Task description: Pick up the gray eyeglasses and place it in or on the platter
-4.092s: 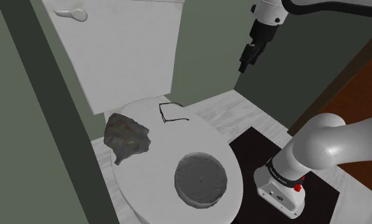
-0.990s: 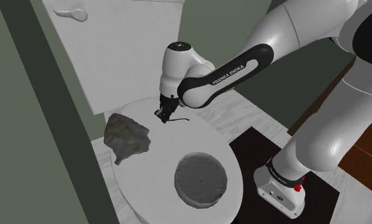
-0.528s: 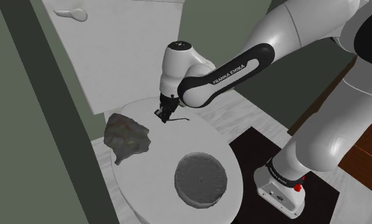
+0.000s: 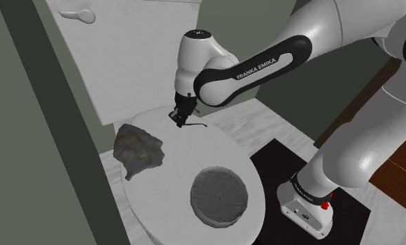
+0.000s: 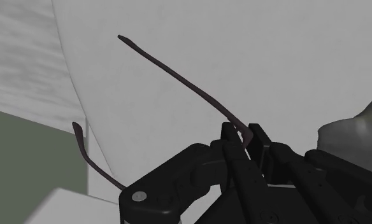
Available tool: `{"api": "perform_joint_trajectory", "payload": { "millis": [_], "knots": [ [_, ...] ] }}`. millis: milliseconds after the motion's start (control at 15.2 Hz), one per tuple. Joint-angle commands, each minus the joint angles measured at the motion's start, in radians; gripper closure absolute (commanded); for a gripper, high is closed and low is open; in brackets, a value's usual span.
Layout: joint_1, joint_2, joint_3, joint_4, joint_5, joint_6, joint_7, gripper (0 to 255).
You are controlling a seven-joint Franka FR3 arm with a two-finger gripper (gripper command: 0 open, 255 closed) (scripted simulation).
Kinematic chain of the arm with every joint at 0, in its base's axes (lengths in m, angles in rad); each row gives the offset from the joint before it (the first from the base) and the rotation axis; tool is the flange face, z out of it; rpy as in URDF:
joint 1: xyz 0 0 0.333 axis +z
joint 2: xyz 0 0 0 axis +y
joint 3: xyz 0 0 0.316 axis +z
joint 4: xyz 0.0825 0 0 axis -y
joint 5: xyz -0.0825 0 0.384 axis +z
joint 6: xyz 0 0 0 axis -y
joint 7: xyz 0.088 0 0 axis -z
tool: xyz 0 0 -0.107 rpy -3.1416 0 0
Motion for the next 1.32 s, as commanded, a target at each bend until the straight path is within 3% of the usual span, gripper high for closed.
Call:
{"api": "perform_joint_trajectory", "payload": {
  "millis": [0,858,1254],
  "knots": [
    [0.000,-0.019,0.000,0.011,0.013,-0.028,-0.009,255],
    [0.000,-0.105,-0.006,0.102,0.062,-0.197,-0.050,255],
    [0.065,-0.256,0.047,-0.033,0.135,-0.203,0.022,255]
  ]
}}
